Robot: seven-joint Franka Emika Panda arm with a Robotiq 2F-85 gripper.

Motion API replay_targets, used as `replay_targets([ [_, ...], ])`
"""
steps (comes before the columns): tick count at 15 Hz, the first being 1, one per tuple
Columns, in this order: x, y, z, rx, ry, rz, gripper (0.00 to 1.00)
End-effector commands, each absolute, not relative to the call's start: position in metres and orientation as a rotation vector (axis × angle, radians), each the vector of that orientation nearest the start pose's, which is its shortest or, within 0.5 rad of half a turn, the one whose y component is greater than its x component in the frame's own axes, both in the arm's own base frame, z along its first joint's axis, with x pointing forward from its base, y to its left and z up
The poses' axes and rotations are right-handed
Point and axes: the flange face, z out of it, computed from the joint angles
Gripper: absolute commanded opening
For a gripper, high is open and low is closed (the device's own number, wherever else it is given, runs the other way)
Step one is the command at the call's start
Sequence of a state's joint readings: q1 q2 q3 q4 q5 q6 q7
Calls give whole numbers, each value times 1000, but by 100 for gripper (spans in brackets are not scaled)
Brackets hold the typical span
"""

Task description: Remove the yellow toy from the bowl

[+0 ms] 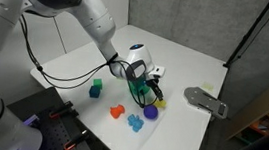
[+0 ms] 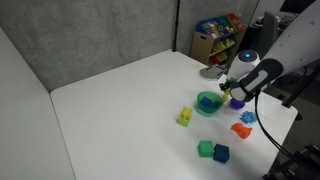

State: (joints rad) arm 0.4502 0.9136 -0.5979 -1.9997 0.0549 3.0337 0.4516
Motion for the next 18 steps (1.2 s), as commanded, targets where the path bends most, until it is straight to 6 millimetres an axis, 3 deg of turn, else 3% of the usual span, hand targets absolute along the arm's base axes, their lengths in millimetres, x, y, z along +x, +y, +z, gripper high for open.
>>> replay_targets([
  [1,608,-89,122,-3352,720,-649,87],
  [3,611,-88,147,-3323,719,-694,99],
  [9,623,-78,227,-3216,686,-770,100],
  [18,601,-28,329,-3145,460,-618,100],
])
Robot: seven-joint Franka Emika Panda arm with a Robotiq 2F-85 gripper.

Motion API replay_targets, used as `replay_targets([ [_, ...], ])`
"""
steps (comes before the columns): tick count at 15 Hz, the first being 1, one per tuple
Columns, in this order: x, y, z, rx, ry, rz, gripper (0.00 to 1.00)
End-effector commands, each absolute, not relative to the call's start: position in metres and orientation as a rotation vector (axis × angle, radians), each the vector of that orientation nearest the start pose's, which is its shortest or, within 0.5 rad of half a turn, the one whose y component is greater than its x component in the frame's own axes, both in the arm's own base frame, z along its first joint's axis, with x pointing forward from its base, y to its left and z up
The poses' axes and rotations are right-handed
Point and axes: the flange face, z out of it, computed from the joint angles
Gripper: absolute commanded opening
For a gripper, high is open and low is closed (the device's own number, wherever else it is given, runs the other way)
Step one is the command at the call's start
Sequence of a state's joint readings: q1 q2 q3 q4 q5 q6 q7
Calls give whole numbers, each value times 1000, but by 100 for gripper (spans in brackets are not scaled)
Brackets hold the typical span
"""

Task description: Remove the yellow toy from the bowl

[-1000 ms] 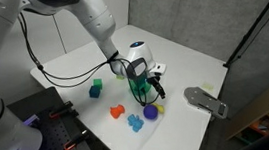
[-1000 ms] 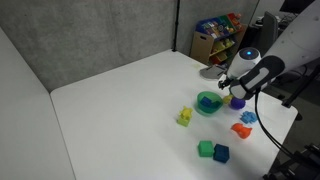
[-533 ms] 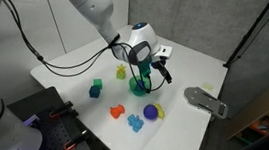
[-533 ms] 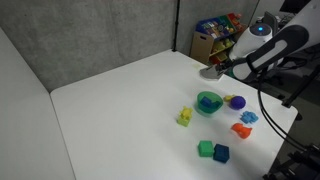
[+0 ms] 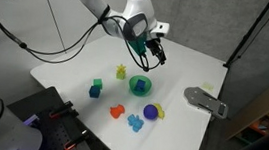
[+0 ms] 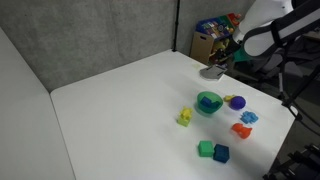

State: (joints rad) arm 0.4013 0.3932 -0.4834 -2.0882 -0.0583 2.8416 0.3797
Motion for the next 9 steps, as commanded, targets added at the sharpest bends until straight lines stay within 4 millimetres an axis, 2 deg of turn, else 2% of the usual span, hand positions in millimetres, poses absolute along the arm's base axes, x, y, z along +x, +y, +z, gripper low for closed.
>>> replay_targets([
  [1,597,-24,339,-3139,445,-587,100],
  [5,580,-14,375,-3104,369,-428,100],
  [9,561,-14,408,-3086,290,-258,100],
])
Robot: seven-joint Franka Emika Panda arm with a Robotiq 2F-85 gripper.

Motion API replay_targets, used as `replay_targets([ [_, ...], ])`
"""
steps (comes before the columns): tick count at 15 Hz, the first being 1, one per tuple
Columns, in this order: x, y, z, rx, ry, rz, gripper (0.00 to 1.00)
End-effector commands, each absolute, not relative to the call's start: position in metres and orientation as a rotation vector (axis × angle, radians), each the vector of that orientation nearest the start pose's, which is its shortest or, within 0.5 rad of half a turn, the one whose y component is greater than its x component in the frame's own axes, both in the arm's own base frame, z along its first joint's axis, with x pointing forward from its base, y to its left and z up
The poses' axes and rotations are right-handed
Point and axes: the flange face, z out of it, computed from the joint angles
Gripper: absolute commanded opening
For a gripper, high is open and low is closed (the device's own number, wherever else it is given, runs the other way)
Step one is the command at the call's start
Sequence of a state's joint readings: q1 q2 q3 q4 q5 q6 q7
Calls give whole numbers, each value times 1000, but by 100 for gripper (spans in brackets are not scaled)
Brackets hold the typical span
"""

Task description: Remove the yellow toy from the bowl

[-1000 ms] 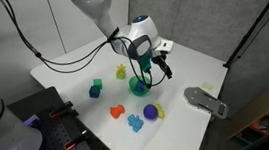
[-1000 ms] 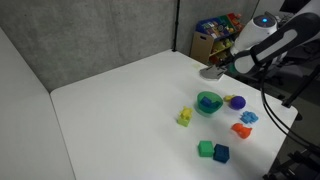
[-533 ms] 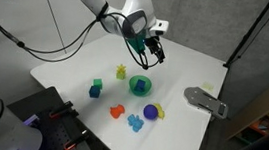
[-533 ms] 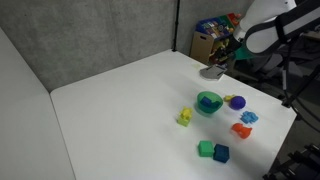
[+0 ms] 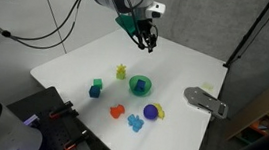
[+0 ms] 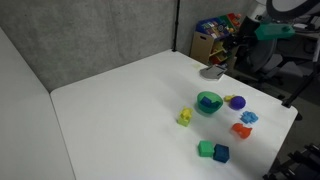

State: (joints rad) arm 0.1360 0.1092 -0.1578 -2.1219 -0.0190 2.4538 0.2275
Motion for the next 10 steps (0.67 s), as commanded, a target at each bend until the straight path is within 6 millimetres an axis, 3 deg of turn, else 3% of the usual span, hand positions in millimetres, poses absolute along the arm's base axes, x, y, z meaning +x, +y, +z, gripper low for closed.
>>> replay_targets([
  [1,555,-15,415,-3075,273,-219,100],
  [10,514,-35,502,-3077,103,-34,100],
])
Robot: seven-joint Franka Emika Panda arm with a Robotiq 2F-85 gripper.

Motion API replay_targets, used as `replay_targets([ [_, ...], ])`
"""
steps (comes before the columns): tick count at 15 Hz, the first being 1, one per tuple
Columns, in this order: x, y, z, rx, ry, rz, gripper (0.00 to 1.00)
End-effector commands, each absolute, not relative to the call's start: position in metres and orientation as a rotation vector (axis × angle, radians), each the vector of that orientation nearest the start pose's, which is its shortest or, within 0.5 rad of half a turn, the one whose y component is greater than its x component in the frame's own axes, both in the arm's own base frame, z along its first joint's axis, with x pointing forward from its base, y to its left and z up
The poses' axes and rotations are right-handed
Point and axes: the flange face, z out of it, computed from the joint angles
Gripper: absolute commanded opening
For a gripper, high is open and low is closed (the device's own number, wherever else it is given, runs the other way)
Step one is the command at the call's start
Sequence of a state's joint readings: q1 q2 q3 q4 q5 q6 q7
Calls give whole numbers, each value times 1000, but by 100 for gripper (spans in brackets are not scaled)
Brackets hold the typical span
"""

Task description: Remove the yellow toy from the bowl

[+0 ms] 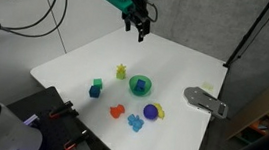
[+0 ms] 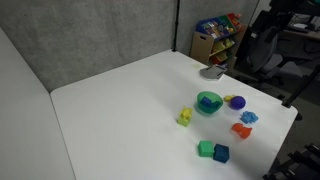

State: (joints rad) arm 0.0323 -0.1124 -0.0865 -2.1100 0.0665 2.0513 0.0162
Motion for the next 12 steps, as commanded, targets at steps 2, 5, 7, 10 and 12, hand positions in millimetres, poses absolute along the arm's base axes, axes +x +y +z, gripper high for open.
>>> replay_targets([
  [2,508,-40,525,-3094,137,7,100],
  [5,503,-46,558,-3113,157,90,100],
  [7,502,-49,573,-3119,166,129,100],
  [10,500,-49,584,-3131,142,145,100],
  [12,497,-48,578,-3115,143,124,100],
])
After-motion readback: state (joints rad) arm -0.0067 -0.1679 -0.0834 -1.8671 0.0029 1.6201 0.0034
